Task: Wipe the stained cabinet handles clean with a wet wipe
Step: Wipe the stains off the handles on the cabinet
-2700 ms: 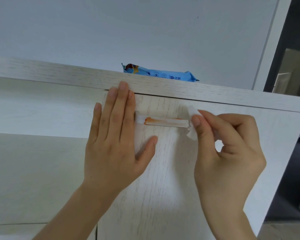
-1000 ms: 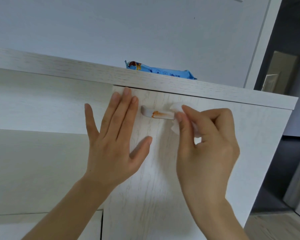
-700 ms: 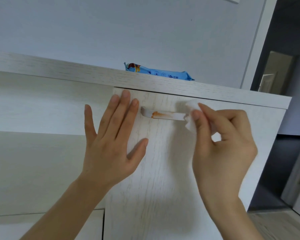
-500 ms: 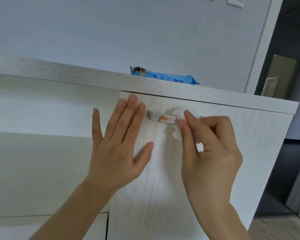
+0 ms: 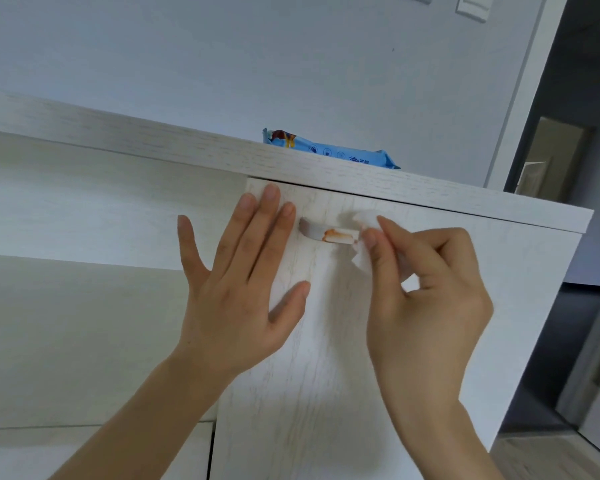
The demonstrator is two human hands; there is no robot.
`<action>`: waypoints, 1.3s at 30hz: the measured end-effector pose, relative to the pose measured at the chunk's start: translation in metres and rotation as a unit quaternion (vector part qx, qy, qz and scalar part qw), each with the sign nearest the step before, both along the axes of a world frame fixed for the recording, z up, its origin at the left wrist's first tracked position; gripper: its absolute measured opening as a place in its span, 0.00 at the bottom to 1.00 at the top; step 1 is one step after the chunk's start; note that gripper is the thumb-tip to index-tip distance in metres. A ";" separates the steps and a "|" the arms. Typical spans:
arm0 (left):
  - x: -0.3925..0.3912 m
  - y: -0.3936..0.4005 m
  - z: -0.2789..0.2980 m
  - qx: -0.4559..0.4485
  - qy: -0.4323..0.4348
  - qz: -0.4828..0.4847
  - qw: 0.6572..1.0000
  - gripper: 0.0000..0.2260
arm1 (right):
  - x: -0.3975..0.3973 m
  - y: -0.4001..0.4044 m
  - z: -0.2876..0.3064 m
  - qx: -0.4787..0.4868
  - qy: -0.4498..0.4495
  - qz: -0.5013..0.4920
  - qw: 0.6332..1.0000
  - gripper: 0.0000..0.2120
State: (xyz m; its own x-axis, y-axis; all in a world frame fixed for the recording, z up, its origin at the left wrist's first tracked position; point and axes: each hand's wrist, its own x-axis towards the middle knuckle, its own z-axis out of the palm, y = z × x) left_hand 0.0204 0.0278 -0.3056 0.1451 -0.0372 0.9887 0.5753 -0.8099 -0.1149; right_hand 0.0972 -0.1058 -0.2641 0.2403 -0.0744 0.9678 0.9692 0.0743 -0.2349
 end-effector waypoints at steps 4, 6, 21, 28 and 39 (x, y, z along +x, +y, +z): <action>0.000 0.000 0.001 -0.002 -0.002 -0.001 1.000 0.30 | -0.002 0.004 0.000 -0.005 -0.012 0.000 1.000 0.08; -0.001 -0.001 0.000 -0.004 0.001 -0.003 1.000 0.30 | -0.002 0.002 -0.001 -0.004 -0.014 0.002 1.000 0.08; 0.000 0.001 0.000 -0.004 0.001 -0.008 1.000 0.30 | -0.006 0.007 -0.001 0.000 -0.021 0.009 1.000 0.07; -0.002 0.001 0.000 0.004 0.002 -0.028 1.000 0.31 | -0.002 -0.003 0.001 0.001 0.008 0.020 1.000 0.08; -0.013 0.012 0.000 0.044 0.030 -0.027 0.998 0.31 | -0.015 0.012 -0.001 -0.005 -0.019 -0.008 1.000 0.07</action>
